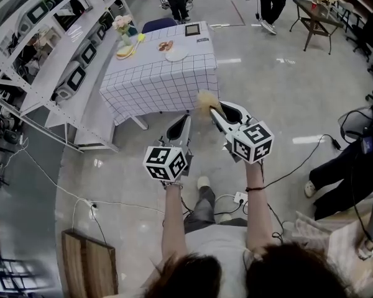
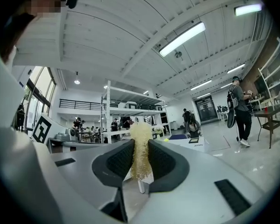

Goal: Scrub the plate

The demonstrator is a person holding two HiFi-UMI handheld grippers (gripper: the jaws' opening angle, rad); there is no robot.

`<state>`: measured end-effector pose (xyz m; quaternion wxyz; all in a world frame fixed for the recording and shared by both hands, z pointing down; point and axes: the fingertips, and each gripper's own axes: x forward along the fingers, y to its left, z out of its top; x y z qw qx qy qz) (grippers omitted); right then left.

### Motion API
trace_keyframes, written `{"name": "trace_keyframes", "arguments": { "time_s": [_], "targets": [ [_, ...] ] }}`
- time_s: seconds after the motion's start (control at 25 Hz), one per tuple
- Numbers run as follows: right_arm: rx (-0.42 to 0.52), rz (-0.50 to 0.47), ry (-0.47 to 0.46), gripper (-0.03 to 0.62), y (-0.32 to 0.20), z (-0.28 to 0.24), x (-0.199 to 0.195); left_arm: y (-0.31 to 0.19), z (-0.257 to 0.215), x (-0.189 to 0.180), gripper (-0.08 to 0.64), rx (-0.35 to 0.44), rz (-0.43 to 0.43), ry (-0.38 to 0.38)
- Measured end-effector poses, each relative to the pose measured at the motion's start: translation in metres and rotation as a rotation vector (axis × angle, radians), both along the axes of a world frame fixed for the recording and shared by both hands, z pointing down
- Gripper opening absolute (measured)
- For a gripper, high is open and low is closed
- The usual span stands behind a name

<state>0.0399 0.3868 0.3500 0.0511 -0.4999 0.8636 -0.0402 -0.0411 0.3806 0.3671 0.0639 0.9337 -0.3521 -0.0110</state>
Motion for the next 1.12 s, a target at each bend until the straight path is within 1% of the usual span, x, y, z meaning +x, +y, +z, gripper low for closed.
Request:
{"name": "trace_keyframes", "arguments": {
  "time_s": [0.2,0.4,0.64,0.8,1.0,1.12],
  "targets": [
    [-0.021,0.020,-0.024,0.080,-0.035,0.013,-0.002,-0.033,0.011,-0.007,0.011,-0.018,-0.004,-0.002],
    [-0.033,0.030,-0.038,0.080,-0.079,0.018,-0.003,-0.079,0.012,-0.008,0.011,-0.021,0.007,-0.008],
    [-0.057,0.038,-0.022,0.080,-0.125,0.020,-0.010,-0.125,0.014,-0.004,0.011,-0.047,0.043,0.000],
    [-0.056,0.061,-0.012,0.080,-0.157,0.012,-0.008,-0.153,0.013,-0.003,0.011,-0.064,0.062,0.026],
    [-0.065,0.083,-0.027,0.080,-0.193,0.015,-0.013,-0.193,0.012,-0.006,0.011,-0.055,0.083,0.008],
    [-0.067,0.092,-0.028,0.080,-0.215,0.017,-0.019,-0.216,0.012,-0.011,0.011,-0.052,0.092,0.011]
  ]
}}
